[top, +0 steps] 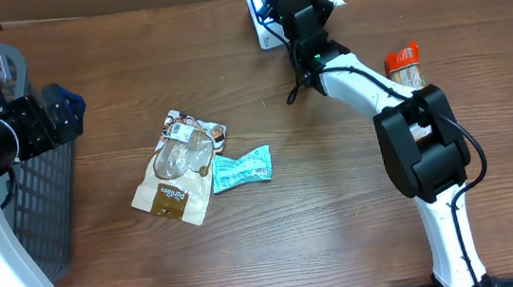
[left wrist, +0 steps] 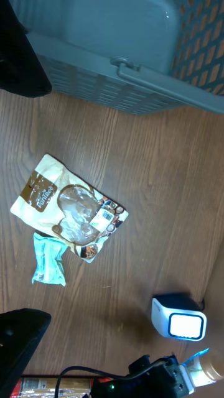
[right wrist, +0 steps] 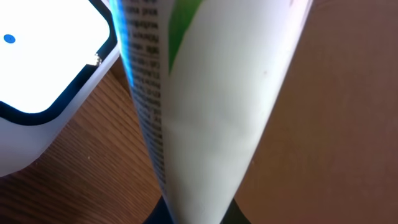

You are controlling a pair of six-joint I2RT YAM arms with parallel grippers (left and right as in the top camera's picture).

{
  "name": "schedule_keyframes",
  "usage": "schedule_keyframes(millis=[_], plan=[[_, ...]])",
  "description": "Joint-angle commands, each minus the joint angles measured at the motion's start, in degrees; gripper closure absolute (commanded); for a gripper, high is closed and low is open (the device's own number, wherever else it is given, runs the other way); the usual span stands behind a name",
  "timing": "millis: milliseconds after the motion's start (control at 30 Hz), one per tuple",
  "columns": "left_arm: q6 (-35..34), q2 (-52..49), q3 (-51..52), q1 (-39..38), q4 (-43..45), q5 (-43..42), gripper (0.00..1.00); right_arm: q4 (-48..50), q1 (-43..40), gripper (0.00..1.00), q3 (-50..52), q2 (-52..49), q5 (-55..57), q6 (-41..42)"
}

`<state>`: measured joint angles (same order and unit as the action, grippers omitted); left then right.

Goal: Scan the item barcode
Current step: 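Lift the Pantene tube and hold it at the white scanner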

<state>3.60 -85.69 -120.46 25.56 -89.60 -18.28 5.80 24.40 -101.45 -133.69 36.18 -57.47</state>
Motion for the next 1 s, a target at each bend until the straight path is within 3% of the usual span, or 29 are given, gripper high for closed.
schedule_keyframes(millis=[0, 967], plan=[[1.14, -0.17, -0.04, 0.13, 0.07, -0.61, 0.00, 1.03, 0.13, 0.96, -1.01, 0.74, -0.52, 0.33], [1.14, -0.17, -0.04, 0.15, 0.07, -0.59, 0.00, 0.04, 0.59, 0.96, -1.03, -1.97, 0.44, 0.42]])
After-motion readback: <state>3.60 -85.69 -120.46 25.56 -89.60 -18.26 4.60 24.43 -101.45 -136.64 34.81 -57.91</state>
